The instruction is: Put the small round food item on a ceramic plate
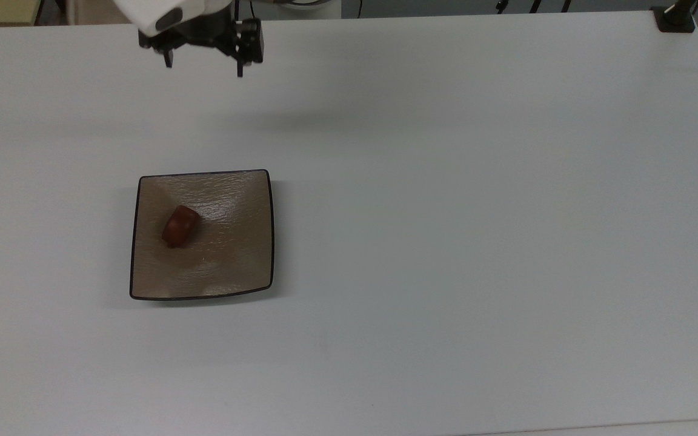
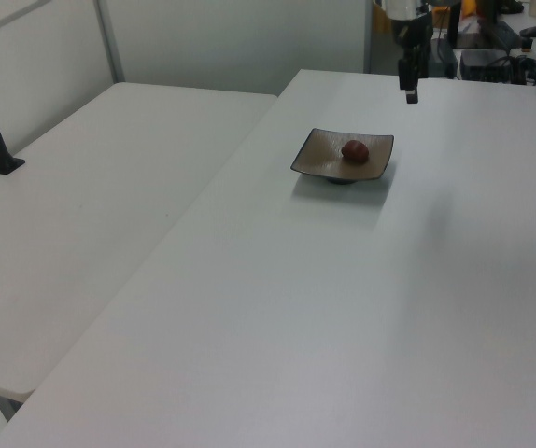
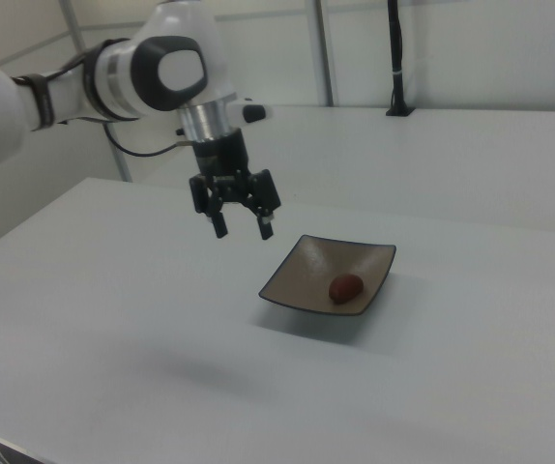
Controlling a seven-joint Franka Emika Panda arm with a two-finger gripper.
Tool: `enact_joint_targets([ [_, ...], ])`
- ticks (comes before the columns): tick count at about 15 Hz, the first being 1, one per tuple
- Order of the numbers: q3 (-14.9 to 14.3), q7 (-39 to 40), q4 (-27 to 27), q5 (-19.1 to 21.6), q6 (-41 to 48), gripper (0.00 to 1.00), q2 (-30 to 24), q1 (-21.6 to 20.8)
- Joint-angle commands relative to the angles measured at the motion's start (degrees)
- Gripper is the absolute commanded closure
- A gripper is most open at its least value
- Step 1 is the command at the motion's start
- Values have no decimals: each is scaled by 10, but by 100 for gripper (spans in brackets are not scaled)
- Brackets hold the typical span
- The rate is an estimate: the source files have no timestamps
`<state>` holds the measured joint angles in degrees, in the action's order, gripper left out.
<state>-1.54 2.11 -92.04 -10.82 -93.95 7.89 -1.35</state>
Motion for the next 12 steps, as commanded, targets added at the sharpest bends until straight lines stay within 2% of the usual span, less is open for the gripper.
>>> enact_joint_targets([
  [1, -16, 12, -103, 22, -36, 0, -96, -37],
  [5, -18, 9, -115, 89, -77, 0, -122, -37],
  [12, -21, 7, -133, 94, -90, 0, -144, -43],
])
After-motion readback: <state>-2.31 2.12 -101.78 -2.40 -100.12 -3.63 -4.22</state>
